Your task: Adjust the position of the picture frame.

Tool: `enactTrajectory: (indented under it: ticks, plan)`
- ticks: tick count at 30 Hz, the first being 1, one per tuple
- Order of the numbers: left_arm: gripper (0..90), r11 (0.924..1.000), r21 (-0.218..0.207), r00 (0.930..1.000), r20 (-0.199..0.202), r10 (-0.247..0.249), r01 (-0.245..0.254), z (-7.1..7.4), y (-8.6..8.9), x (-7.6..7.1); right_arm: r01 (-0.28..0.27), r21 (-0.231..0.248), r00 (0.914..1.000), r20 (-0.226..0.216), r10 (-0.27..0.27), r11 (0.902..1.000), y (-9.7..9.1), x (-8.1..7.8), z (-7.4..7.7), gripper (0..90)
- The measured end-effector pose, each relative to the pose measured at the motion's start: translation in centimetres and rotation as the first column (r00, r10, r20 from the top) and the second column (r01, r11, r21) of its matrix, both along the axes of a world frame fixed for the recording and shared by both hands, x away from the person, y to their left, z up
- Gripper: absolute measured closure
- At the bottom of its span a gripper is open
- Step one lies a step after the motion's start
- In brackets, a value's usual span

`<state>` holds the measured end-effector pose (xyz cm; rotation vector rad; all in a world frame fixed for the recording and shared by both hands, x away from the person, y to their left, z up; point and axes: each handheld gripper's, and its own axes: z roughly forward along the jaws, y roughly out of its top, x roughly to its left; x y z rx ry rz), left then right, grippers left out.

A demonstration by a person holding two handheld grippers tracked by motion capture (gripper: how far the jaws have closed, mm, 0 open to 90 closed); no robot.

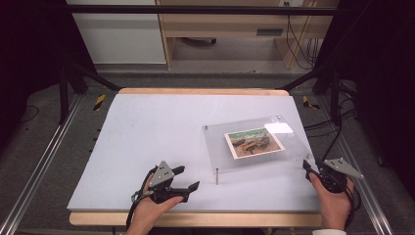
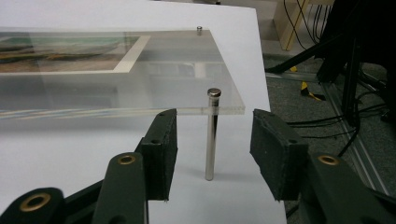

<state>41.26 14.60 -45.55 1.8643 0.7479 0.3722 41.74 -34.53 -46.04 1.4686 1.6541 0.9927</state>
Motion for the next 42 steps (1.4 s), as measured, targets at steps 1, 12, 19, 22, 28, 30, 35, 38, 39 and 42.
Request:
enactTrajectory:
  ticks: [1,12,19,22,28,30,35,38,39,42]
  plan:
    - [22.5,0.9999,0.004,0.9999,0.010,-0.010,0.010,0.1,-0.3,-0.2,0.019,-0.002,0.9998,-0.010,-0.019,0.9998,-0.2,-0.1,-0.1,53.4]
    - [29.0,0.9998,-0.016,0.9999,0.008,-0.008,0.008,0.0,-0.1,-0.7,-0.030,-0.015,0.9984,-0.049,0.029,0.9994,0.5,1.0,-0.9,59.4]
    - [34.8,0.9993,-0.017,0.9995,-0.002,-0.032,0.032,-0.1,-1.0,-1.0,-0.052,0.013,0.9975,-0.048,0.052,0.9986,0.5,2.7,-1.4,63.6]
    - [35.9,0.9991,-0.014,0.9992,0.001,-0.040,0.040,-0.3,-1.5,-1.3,-0.066,0.028,0.9967,-0.046,0.067,0.9974,0.6,3.3,-1.8,66.3]
    - [43.2,0.9993,-0.017,0.9994,0.009,-0.033,0.033,-0.1,-1.6,-1.4,-0.089,0.047,0.9961,0.010,0.088,0.9949,-0.1,2.9,-1.3,80.7]
    - [45.8,0.9995,-0.016,0.9996,0.007,-0.029,0.029,-0.2,-1.6,-1.3,-0.089,0.061,0.9957,0.033,0.087,0.9942,-0.2,2.8,-0.9,82.8]
    - [53.0,0.9998,0.000,0.9997,-0.016,-0.021,0.021,-0.4,-2.1,-0.9,-0.099,0.085,0.9935,0.065,0.093,0.9915,-0.2,2.5,0.0,84.6]
    - [56.9,0.9995,0.005,0.9993,-0.019,-0.032,0.032,-0.4,-3.0,-0.6,-0.100,0.094,0.9935,0.063,0.094,0.9906,-0.1,2.5,0.2,84.6]
    - [57.1,0.9994,0.010,0.9993,-0.020,-0.032,0.032,-0.4,-3.3,-0.5,-0.100,0.097,0.9936,0.062,0.094,0.9902,-0.1,2.4,0.3,84.5]
    - [58.4,0.9991,-0.038,0.9986,-0.049,-0.021,0.019,-0.5,-4.2,0.0,-0.101,0.103,0.9941,0.051,0.096,0.9896,-0.1,2.3,0.4,84.5]
